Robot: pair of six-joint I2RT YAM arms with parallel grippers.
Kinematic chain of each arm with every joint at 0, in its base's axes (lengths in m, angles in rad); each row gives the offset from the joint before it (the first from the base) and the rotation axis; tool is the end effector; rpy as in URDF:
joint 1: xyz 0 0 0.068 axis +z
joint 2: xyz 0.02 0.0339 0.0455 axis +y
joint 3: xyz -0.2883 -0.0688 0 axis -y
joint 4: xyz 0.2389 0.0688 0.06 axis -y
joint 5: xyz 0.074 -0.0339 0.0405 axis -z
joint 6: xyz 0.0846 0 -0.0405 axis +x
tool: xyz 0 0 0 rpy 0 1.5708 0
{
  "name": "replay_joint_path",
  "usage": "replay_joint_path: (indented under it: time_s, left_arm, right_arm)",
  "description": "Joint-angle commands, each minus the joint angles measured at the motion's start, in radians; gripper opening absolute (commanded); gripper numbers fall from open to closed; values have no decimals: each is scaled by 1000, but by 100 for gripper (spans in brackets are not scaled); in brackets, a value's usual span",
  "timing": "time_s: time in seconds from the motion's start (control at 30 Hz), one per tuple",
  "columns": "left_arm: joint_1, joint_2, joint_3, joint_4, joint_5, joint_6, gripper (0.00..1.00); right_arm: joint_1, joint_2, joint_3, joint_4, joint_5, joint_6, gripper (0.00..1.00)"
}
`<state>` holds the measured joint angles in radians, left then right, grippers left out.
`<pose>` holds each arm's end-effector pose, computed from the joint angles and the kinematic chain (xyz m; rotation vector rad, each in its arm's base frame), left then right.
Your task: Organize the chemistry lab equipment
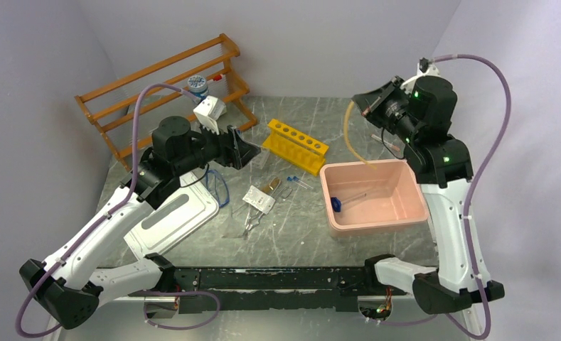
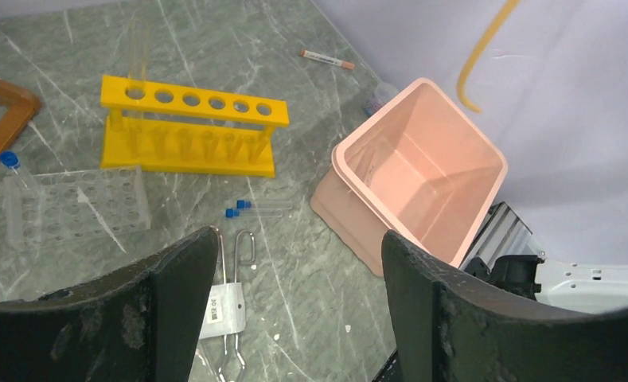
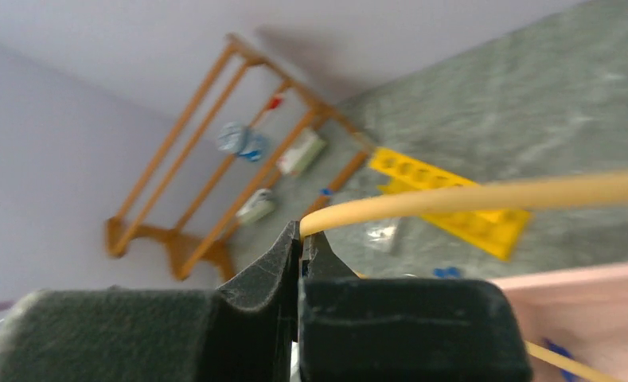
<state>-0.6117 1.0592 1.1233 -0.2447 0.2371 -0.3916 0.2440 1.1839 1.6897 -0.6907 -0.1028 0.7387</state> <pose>0.2073 -0.1697 0.4120 0.3823 1.8021 -0.9266 0.2372 0.0680 0.5197 0.3709 1.7870 0.7971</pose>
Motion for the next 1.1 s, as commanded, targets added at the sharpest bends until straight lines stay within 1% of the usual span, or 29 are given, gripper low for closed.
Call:
replay_joint_path:
  time_s: [0.0, 0.07, 0.17, 0.3, 0.43, 0.53, 0.57, 0.7, 0.77, 0.9, 0.93, 0.97, 1.0, 1.03, 1.07]
  left_arm:
    - [-6, -9, 9, -31, -27, 20, 79]
    - [-6, -10, 2, -29, -28, 20, 79]
    - [-6, -10, -10, -23, -28, 19, 79]
    - [-6, -1, -20, -16, -28, 20, 79]
    - [-6, 8, -26, -17, -30, 23, 78]
    - [-6, 12, -33, -18, -37, 25, 78]
    - [-6, 11, -36, -17, -38, 24, 78]
    - [-6, 18, -42, -16, -40, 23, 78]
    - [-6, 22, -44, -17, -43, 25, 78]
    - [-6, 30, -51, -16, -43, 25, 78]
    - [-6, 32, -51, -17, -42, 25, 78]
    - [-6, 35, -49, -18, -41, 25, 78]
    - [-6, 38, -47, -19, -41, 26, 78]
    - [-6, 40, -45, -21, -41, 28, 78]
    - [-6, 41, -42, -23, -43, 30, 78]
  right_arm:
    - [-10, -38, 2, -259, 305, -146, 0]
    - [-9, -74, -58, -284, 357, -148, 0]
    - [-10, -146, -244, -275, 392, -125, 0]
    - [-10, -238, -524, -188, 385, -63, 0]
    - [-9, -262, -697, -93, 373, 18, 0]
    - [-11, -266, -791, -6, 321, 77, 0]
    - [-12, -260, -820, 24, 282, 95, 0]
    - [-17, -208, -904, 136, 174, 170, 0]
    - [-21, -187, -932, 211, 125, 183, 0]
    - [-35, -117, -936, 283, 107, 176, 0]
    - [-37, -101, -931, 285, 88, 173, 5]
    - [-38, -85, -924, 285, 88, 168, 13]
    - [-37, -73, -915, 272, 98, 164, 24]
    - [-38, -65, -901, 252, 112, 160, 33]
    - [-37, -62, -889, 236, 132, 152, 39]
